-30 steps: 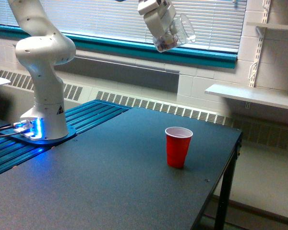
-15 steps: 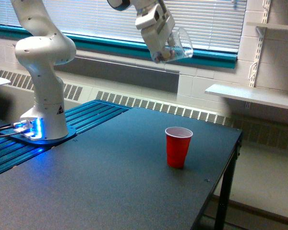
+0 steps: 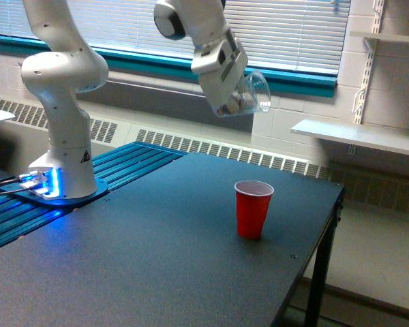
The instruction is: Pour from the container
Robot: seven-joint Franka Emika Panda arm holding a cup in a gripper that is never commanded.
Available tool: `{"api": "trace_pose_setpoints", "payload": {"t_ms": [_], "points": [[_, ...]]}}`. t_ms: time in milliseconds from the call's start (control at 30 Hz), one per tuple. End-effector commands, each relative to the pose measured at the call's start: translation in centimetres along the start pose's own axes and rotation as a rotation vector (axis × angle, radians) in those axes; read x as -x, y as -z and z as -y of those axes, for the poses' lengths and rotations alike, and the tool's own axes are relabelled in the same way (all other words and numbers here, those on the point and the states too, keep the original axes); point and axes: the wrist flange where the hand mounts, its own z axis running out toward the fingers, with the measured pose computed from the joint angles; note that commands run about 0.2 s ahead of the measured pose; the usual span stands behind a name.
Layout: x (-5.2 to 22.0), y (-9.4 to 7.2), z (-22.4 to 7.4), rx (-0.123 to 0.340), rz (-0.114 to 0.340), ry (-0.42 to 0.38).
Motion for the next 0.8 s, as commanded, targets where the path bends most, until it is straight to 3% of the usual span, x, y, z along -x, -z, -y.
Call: {"api": "trace_pose_setpoints", "payload": {"t_ms": [33, 400, 633, 800], "points": [[-0.3, -1.3, -2.0, -0.012, 0.001, 0.023], [-1.2, -3.6, -4.1, -0.006, 0.035, 0.012], [-2.6, -5.6, -2.6, 0.051, 0.062, -0.006], [-4.4, -6.0, -2.7, 0.045, 0.090, -0.029]]}}
